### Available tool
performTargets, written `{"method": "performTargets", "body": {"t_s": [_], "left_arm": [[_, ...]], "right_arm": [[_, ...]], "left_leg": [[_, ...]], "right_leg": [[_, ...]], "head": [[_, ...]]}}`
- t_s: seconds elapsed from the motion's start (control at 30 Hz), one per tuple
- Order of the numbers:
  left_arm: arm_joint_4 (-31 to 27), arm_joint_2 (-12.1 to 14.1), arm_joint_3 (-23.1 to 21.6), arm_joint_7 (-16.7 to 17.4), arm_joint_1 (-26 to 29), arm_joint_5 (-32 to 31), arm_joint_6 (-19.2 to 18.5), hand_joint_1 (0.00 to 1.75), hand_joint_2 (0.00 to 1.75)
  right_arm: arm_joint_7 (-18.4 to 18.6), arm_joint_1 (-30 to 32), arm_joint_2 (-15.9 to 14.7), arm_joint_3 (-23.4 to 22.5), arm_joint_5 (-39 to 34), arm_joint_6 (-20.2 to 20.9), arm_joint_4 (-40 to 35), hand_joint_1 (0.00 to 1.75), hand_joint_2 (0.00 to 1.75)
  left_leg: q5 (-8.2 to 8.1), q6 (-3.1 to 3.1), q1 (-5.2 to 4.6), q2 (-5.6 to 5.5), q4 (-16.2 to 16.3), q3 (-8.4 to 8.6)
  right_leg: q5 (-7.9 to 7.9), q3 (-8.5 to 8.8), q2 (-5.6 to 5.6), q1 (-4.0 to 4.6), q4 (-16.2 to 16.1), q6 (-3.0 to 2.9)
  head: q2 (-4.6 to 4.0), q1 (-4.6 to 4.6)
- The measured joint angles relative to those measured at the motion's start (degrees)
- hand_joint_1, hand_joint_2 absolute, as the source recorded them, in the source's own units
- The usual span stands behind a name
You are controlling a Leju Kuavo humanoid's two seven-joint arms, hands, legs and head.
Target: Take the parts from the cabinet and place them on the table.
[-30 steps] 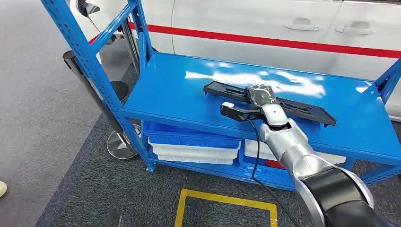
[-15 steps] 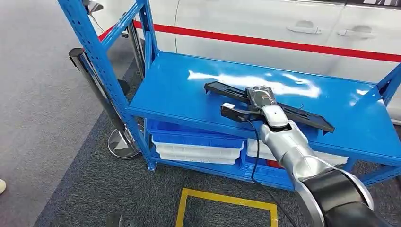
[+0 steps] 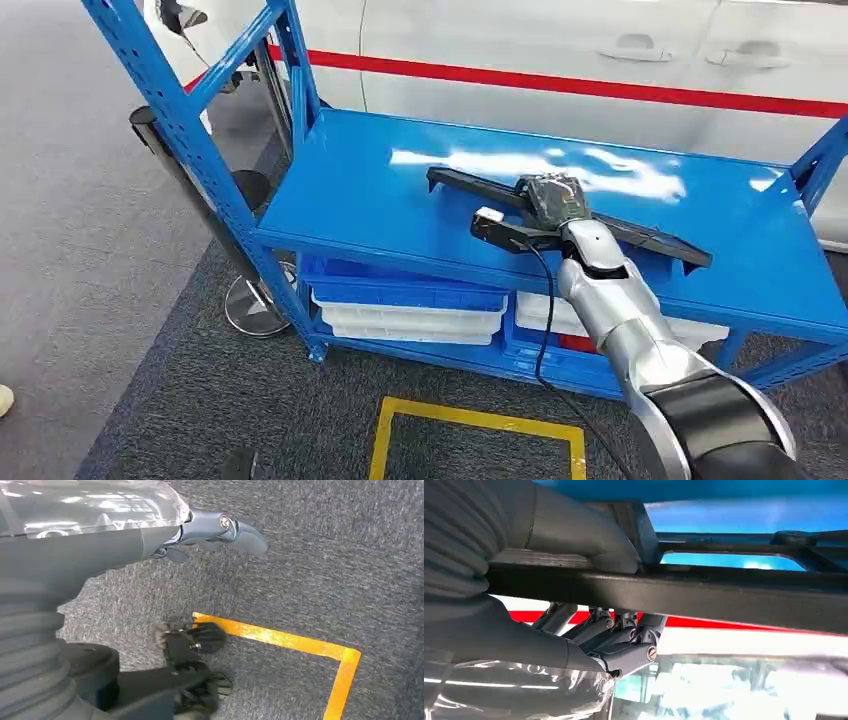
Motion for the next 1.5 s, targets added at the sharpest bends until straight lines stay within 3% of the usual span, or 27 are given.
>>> {"method": "performTargets", "body": {"t_s": [0.13,0.2,0.3,0.33,0.37,0.4,0.47,0.5,0.53,0.67,0.73,0.8,0.83,0.87,0.9,0.93,1.0,1.03,1.1,1.17,1.2,1.23,1.3,1.33,1.37,1.43,1.5], "left_arm": [[0.0,0.0,0.3,1.1,0.1,1.1,0.5,0.0,1.75],[0.0,0.0,0.6,2.2,0.1,1.1,2.1,0.0,1.75],[0.0,0.0,1.0,3.0,0.1,1.0,3.1,0.0,1.75],[0.0,0.0,1.0,3.2,0.2,1.0,3.2,0.0,1.75],[0.0,0.0,1.1,3.3,0.3,1.0,3.2,0.0,1.75],[0.0,0.0,1.1,3.3,0.3,1.0,3.2,0.0,1.75],[0.0,0.0,1.1,3.3,0.3,1.0,3.2,0.0,1.75],[0.0,0.0,1.1,3.3,0.3,1.0,3.3,0.0,1.75],[0.0,0.0,1.1,3.3,0.2,1.0,3.3,0.0,1.75],[0.0,0.0,1.2,4.2,0.3,1.0,4.0,0.0,1.75],[0.0,0.0,1.2,4.5,0.3,1.0,4.4,0.0,1.75],[0.0,0.0,1.3,4.7,0.4,1.2,4.6,0.0,1.75],[0.0,0.0,1.5,4.7,0.6,1.2,4.6,0.0,1.75],[0.0,0.0,1.5,4.7,0.7,1.4,4.7,0.0,1.75],[0.0,0.0,1.5,4.7,0.9,1.6,4.9,0.0,1.75],[0.0,0.0,1.6,4.7,0.9,1.7,4.9,0.0,1.75],[0.0,0.1,1.6,4.7,0.8,1.8,5.1,0.0,1.75],[0.0,0.2,1.7,4.7,0.8,1.9,5.1,0.0,1.75],[0.0,0.2,1.9,4.6,0.9,2.1,5.2,0.0,1.75],[0.0,0.2,2.2,4.6,1.2,2.3,5.5,0.0,1.75],[0.0,0.1,2.4,4.5,1.1,2.4,5.5,0.0,1.75],[0.0,0.1,2.5,4.5,1.1,2.6,5.5,0.0,1.75],[0.0,0.0,2.5,4.3,1.1,2.9,5.6,0.0,1.75],[0.0,0.0,2.6,4.2,1.3,2.9,5.6,0.0,1.75],[0.0,0.0,2.6,4.2,1.5,3.0,5.6,0.0,1.75],[0.0,0.0,2.7,4.2,1.6,3.1,5.6,0.0,1.75],[0.0,0.0,2.7,4.2,1.6,3.1,5.5,0.0,1.75]], "right_arm": [[-3.2,2.0,-0.8,-0.5,-4.7,1.4,-5.7,1.75,1.75],[-3.6,2.5,-1.2,-0.5,-6.5,2.0,-8.6,1.75,1.75],[-3.8,3.5,-1.4,-0.5,-8.0,2.7,-11.9,1.75,1.75],[-3.8,4.1,-1.4,-0.5,-8.2,2.7,-12.7,1.75,1.75],[-3.8,4.6,-1.5,-0.5,-8.2,2.7,-13.3,1.75,1.75],[-3.9,4.9,-1.5,-0.5,-8.2,2.7,-14.1,1.75,1.75],[-3.9,4.9,-1.6,-0.5,-8.2,2.7,-15.2,1.75,1.75],[-3.9,4.9,-1.6,-0.5,-8.3,2.7,-15.8,1.75,1.75],[-3.9,4.9,-1.6,-0.5,-8.4,2.7,-16.1,1.75,1.75],[-4.6,5.7,-1.6,-0.5,-10.4,2.7,-17.4,1.75,1.75],[-5.2,5.8,-1.7,-0.6,-12.2,2.7,-19.0,1.75,1.75],[-5.7,6.6,-1.7,-0.7,-14.0,2.7,-21.2,1.75,1.75],[-5.9,7.2,-1.7,-0.7,-14.7,2.8,-22.3,1.75,1.75],[-6.0,7.7,-1.7,-0.7,-15.1,2.8,-23.2,1.75,1.75],[-6.1,8.3,-1.8,-0.7,-15.7,2.8,-24.3,1.75,1.75],[-6.2,8.6,-1.9,-0.7,-16.0,2.8,-25.0,1.75,1.75],[-6.4,8.9,-2.1,-0.9,-16.7,2.8,-26.9,1.75,1.75],[-6.4,8.9,-2.2,-1.1,-17.0,2.8,-27.6,1.75,1.75],[-6.6,9.5,-2.4,-1.1,-17.7,2.6,-28.7,1.75,1.75],[-7.2,10.4,-2.6,-1.4,-18.8,2.4,-29.7,1.75,1.75],[-7.8,10.8,-2.8,-1.5,-19.5,2.2,-30.3,1.75,1.75],[-8.2,10.8,-3.1,-1.5,-20.1,2.1,-30.5,1.75,1.75],[-8.6,10.9,-3.3,-1.7,-20.8,1.8,-30.9,1.75,1.75],[-8.8,11.1,-3.4,-1.7,-21.3,1.8,-30.9,1.75,1.75],[-9.2,11.4,-3.4,-1.7,-22.2,1.8,-30.9,1.75,1.75],[-10.0,11.6,-3.4,-1.7,-24.3,2.9,-31.1,1.75,1.75],[-11.1,11.3,-3.4,-1.7,-27.9,5.0,-31.7,1.75,1.75]], "left_leg": [[0.08,0.96,-0.21,-0.06,-1.0,0.05],[0.67,1.8,0.17,0.07,-2.0,0.53],[0.64,2.1,0.12,0.1,-2.0,0.46],[0.63,2.1,0.12,0.02,-2.0,0.46],[0.59,2.14,0.13,-0.06,-1.9,0.5],[0.51,2.05,0.16,-0.12,-1.8,0.52],[0.09,1.67,0.18,-0.18,-1.3,0.59],[-0.25,1.31,0.1,-0.19,-0.9,0.47],[-0.42,1.02,-0.26,-0.22,-0.5,0.22],[-0.34,-0.01,-0.23,-0.24,-0.6,0.13],[-3.99,-0.64,-0.07,-0.05,3.6,-1.55],[-8.84,-0.98,0.11,-0.04,13.5,-5.46],[-10.06,-1.0,0.11,-0.05,17.4,-6.95],[-9.83,-0.92,0.11,-0.05,18.1,-7.05],[-8.25,-0.73,0.1,-0.05,15.7,-5.63],[-6.31,-0.51,0.09,-0.05,12.0,-3.47],[-2.2,0.51,-0.16,-0.06,0.3,2.68],[-2.79,0.7,-0.43,-0.05,-1.1,3.48],[-2.25,0.86,-0.66,-0.16,-0.9,3.03],[-1.37,1.54,-0.56,-0.14,-1.5,2.86],[-0.55,1.77,-0.2,0.24,-2.2,2.82],[0.0,2.33,-0.17,0.16,-2.5,2.33],[0.65,2.47,-0.24,0.17,-2.3,1.23],[0.96,2.47,-0.28,0.18,-2.2,0.69],[1.25,2.42,-0.28,0.18,-2.0,0.14],[1.69,2.26,-0.24,0.18,-1.5,-0.94],[1.93,1.89,-0.17,0.16,-0.6,-1.93]], "right_leg": [[0.35,-0.28,0.07,0.03,-0.3,1.38],[-1.46,-0.96,0.02,-0.08,1.5,1.84],[-7.94,-6.9,0.0,-0.2,14.7,2.28],[-8.72,-8.49,-0.01,-0.23,18.1,2.39],[-7.94,-8.71,-0.02,-0.28,18.2,2.44],[-5.9,-7.5,-0.05,-0.34,15.5,2.43],[-0.72,-2.6,-0.19,-0.44,5.3,2.29],[-0.15,-0.7,-0.22,-0.48,1.0,2.14],[-0.37,-0.44,-0.14,-0.01,0.5,1.71],[0.17,-0.61,-0.18,-0.28,0.3,0.3],[0.35,-0.68,-0.27,-0.38,0.2,-0.24],[0.49,-0.89,-0.3,-0.22,0.2,-0.5],[0.55,-0.99,-0.29,-0.15,0.3,-0.57],[0.59,-1.04,-0.29,-0.1,0.3,-0.62],[0.65,-1.08,-0.28,-0.04,0.4,-0.58],[0.68,-1.08,-0.27,-0.01,0.4,-0.57],[0.88,-1.06,-0.27,0.03,0.4,-0.3],[1.11,-1.28,-0.24,0.38,0.5,0.07],[1.59,-1.49,-0.24,-0.01,0.4,0.78],[2.28,-1.43,-0.21,0.1,0.0,1.67],[1.18,-1.87,-0.16,-0.16,0.6,1.8],[-1.58,-2.83,-0.22,-0.02,2.8,1.94],[-7.25,-5.8,-0.21,-0.15,11.5,2.24],[-9.04,-7.04,-0.21,-0.16,15.5,2.38],[-9.44,-7.37,-0.22,-0.17,17.7,2.48],[-6.7,-4.07,-0.25,-0.29,13.9,2.57],[-3.33,3.16,-0.25,-0.38,2.9,2.5]], "head": [[0.0,0.0],[0.0,0.02],[0.0,0.02],[0.0,0.02],[0.0,0.02],[0.0,0.02],[0.0,0.02],[0.0,0.02],[0.0,0.0],[0.0,0.0],[0.0,0.0],[0.0,0.0],[0.0,0.0],[0.0,0.0],[0.0,0.0],[0.0,0.0],[0.0,0.0],[0.0,0.0],[0.0,0.0],[0.0,0.0],[0.0,0.0],[0.0,0.09],[0.0,0.11],[0.0,0.13],[0.0,0.11],[0.0,0.11],[0.0,0.11]]}}
